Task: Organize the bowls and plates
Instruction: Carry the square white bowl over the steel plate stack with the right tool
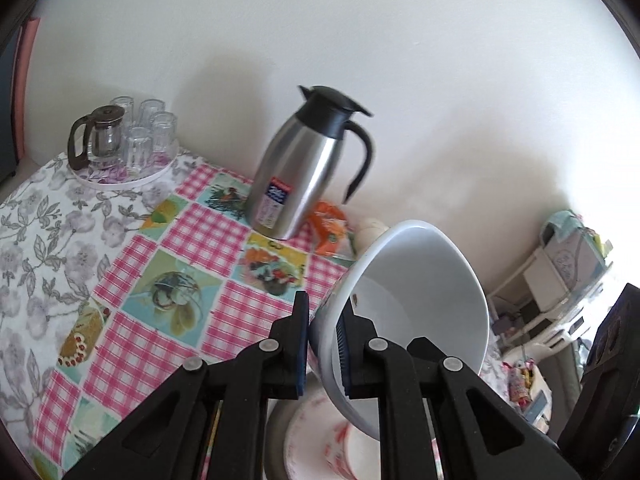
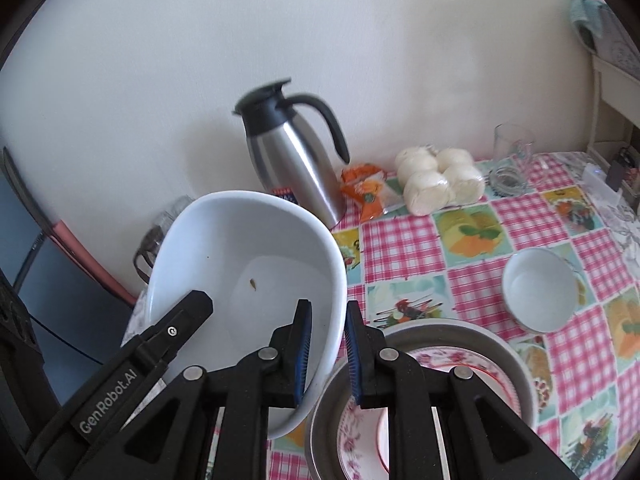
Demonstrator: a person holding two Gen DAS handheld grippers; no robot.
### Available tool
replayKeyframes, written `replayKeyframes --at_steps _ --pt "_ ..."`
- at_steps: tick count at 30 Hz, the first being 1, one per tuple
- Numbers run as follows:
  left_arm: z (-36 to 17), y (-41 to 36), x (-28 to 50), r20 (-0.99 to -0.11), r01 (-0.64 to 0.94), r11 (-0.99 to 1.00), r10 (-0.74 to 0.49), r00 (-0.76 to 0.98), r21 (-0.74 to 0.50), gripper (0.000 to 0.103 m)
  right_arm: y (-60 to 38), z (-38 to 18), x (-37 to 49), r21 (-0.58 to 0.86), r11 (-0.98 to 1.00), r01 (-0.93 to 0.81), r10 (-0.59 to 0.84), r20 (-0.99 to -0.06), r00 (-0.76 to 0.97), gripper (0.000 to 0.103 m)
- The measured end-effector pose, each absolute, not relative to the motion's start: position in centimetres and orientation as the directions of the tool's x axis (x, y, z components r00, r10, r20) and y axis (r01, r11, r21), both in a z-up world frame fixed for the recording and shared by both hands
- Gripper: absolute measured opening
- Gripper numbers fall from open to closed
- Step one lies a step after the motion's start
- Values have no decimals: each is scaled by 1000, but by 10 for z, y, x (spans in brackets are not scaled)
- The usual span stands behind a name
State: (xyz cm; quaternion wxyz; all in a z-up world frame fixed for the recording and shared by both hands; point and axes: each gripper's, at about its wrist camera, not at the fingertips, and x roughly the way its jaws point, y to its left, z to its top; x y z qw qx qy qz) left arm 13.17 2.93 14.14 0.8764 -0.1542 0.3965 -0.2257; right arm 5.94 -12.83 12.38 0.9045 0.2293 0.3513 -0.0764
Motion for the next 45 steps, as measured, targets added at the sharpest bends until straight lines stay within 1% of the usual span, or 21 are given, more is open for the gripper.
replayKeyframes --at_steps 4,11,19,27,32,45 --pt "152 20 112 -610 310 830 -553 568 -464 13 -136 132 31 364 880 305 5 -649 761 18" --pt "163 2 80 -602 357 826 -563 567 -436 13 -154 140 -10 388 866 317 -18 -609 793 18" --pt "163 -23 59 -609 396 819 -574 547 -415 14 -177 138 -43 416 846 334 -26 -593 805 18" --pt "156 -43 45 -633 399 829 -557 537 -391 14 -197 124 -58 450 822 350 0 -613 790 18" --pt "151 -57 41 -649 407 832 -551 525 -377 14 -205 117 -64 446 817 365 -6 -627 779 18" --pt "126 -72 44 -721 383 859 -498 482 -338 14 -220 89 -60 458 791 406 29 -690 723 18"
